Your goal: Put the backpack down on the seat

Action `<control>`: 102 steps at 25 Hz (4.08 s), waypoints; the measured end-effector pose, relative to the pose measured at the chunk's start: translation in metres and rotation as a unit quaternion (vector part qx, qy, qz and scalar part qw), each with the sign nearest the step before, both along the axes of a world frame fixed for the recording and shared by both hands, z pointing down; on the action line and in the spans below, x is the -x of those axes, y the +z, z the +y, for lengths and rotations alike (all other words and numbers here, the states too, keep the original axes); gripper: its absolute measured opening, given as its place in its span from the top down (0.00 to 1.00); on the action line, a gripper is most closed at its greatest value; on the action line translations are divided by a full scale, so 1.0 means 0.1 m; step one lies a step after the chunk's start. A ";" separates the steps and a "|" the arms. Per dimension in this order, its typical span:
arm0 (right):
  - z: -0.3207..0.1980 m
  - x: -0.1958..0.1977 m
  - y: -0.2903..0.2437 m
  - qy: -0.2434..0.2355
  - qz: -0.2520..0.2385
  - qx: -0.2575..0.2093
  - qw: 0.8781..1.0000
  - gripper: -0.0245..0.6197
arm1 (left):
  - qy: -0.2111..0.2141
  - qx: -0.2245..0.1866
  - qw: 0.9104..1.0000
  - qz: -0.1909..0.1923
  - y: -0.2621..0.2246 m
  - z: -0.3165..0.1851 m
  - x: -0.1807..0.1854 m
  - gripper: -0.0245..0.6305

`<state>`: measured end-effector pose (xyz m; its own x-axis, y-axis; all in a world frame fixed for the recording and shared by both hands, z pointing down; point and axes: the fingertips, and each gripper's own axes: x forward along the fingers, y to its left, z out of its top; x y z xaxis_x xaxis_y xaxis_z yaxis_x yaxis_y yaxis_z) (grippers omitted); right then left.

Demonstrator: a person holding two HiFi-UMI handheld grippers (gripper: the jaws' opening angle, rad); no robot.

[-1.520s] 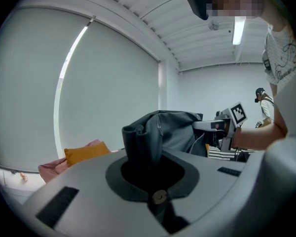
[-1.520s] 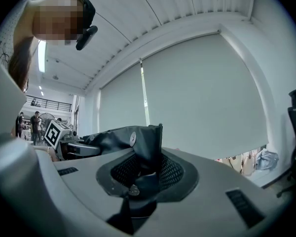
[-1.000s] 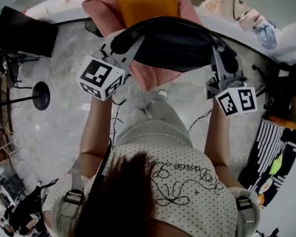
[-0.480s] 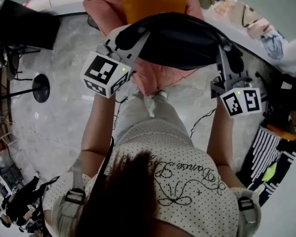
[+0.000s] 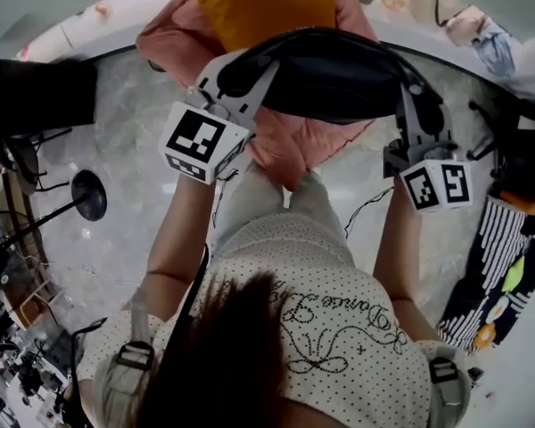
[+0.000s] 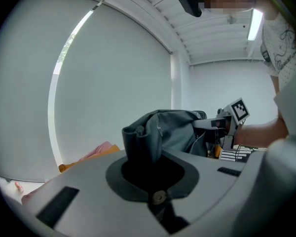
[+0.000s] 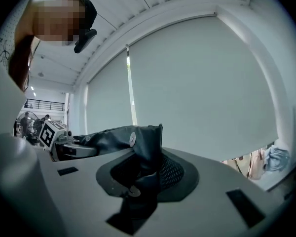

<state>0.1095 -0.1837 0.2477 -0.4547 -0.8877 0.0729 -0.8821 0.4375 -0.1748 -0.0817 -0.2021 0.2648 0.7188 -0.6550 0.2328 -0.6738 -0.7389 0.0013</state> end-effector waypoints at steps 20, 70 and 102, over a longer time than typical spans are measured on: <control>-0.39 -0.38 1.20 -0.006 0.027 0.098 0.995 0.80 | 0.009 0.096 0.995 -0.005 1.11 -0.18 -0.36 0.93; -0.96 -0.45 4.87 -0.079 0.173 0.328 0.925 0.71 | -0.047 0.395 0.916 -0.056 4.76 0.00 -0.48 0.93; -0.78 -0.44 4.15 -0.046 0.123 0.342 0.931 0.30 | -0.035 0.333 0.940 -0.066 3.94 0.23 -0.49 0.71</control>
